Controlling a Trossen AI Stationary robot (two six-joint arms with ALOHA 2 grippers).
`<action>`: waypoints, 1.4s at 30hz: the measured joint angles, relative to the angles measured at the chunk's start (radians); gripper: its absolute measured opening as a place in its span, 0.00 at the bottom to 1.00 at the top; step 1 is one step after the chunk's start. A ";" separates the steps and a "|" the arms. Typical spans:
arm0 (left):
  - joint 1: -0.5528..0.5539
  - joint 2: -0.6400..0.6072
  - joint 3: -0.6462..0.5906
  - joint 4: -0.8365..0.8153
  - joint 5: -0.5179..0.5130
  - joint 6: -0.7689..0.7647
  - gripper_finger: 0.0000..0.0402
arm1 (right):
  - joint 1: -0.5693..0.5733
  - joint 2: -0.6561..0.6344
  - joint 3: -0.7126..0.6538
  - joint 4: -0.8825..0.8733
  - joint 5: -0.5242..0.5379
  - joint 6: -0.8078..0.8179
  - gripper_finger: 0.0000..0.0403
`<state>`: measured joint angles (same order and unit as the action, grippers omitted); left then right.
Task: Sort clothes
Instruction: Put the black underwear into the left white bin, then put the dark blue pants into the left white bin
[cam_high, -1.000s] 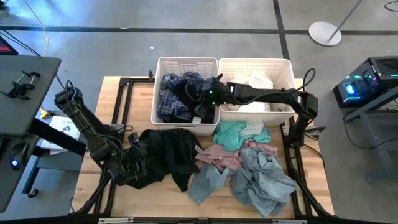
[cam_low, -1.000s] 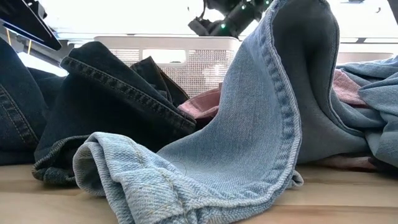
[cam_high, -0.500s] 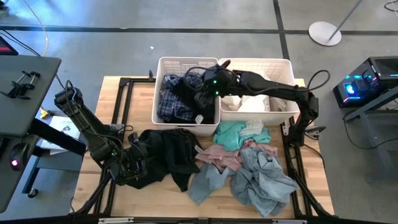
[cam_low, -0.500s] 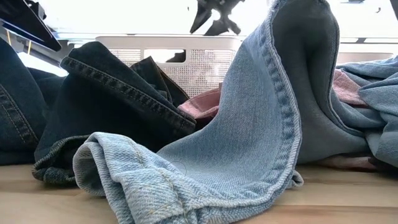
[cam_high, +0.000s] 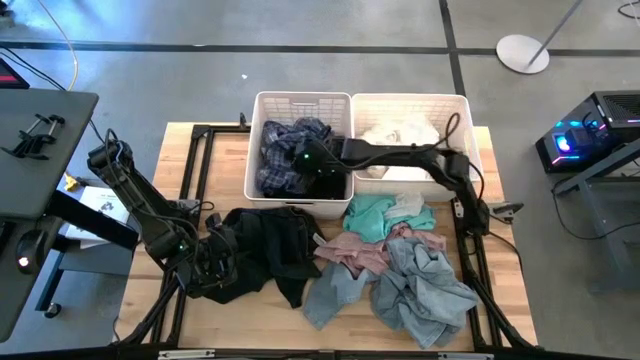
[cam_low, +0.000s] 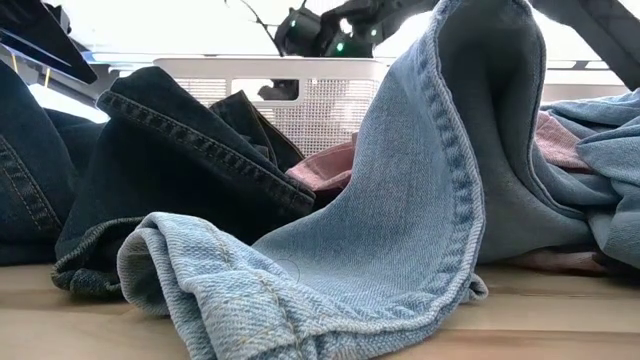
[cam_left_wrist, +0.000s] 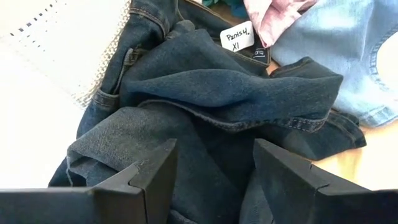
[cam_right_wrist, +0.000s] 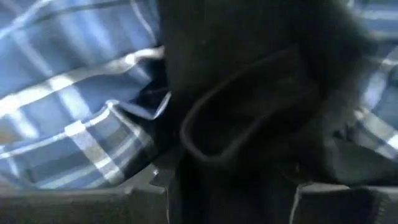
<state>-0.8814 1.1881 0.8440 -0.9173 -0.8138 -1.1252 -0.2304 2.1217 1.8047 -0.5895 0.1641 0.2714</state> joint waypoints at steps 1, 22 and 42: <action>0.000 0.000 0.000 0.001 0.002 0.000 0.51 | -0.006 0.015 0.005 -0.004 -0.011 -0.001 0.35; -0.002 0.065 0.000 0.004 0.080 -0.024 0.36 | -0.033 -0.239 0.008 -0.027 -0.355 0.025 0.40; 0.182 0.003 0.016 0.085 0.156 0.386 0.78 | 0.594 -0.530 -0.034 -0.405 0.198 0.166 0.62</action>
<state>-0.6992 1.1908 0.8600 -0.8321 -0.6577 -0.7387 0.3639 1.5921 1.7711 -0.9940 0.3619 0.4379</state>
